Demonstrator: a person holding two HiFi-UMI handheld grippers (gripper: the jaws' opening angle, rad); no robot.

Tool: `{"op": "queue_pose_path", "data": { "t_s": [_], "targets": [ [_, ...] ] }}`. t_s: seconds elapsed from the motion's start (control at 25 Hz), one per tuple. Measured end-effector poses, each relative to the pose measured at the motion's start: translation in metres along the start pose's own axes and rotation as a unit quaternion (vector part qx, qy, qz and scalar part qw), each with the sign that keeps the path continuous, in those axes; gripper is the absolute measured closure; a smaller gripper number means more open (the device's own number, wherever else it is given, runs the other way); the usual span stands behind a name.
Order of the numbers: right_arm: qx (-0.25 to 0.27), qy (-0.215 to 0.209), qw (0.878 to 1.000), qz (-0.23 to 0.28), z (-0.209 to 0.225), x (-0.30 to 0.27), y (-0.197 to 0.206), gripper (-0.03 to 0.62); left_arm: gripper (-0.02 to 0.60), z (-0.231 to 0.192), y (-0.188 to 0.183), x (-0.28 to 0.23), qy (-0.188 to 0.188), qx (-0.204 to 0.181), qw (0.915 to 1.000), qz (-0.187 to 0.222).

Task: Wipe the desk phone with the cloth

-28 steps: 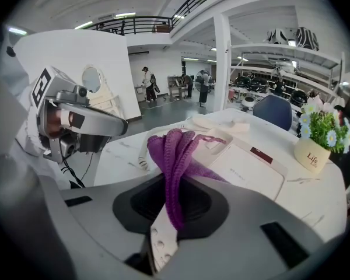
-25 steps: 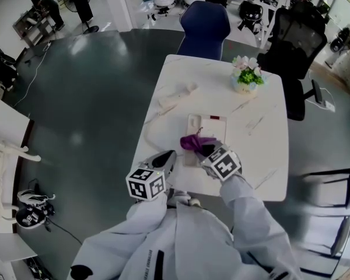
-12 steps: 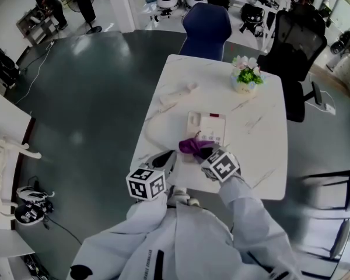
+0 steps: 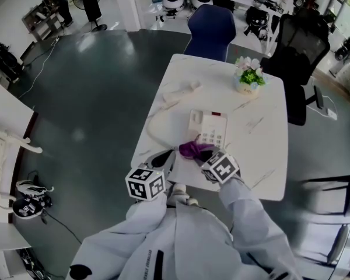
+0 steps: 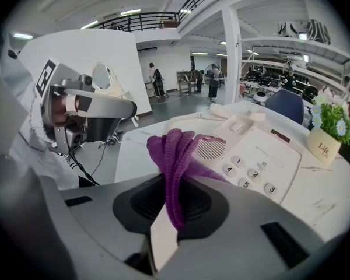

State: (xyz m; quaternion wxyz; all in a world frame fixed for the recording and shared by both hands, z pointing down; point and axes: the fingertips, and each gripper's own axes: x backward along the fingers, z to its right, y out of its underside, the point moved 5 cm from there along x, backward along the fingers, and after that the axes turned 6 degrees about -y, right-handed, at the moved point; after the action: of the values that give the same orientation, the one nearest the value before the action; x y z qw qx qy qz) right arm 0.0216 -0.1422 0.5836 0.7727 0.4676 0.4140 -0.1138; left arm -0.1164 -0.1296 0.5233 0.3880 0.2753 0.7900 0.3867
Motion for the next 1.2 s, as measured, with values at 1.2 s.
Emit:
{"op": "queue_pose_path", "data": {
  "t_s": [1.2],
  "targets": [
    [-0.091, -0.090, 0.990, 0.065, -0.022, 0.024, 0.014, 0.555, 0.584, 0.019, -0.014, 0.022, -0.010, -0.041, 0.9982, 0.042]
  ]
}}
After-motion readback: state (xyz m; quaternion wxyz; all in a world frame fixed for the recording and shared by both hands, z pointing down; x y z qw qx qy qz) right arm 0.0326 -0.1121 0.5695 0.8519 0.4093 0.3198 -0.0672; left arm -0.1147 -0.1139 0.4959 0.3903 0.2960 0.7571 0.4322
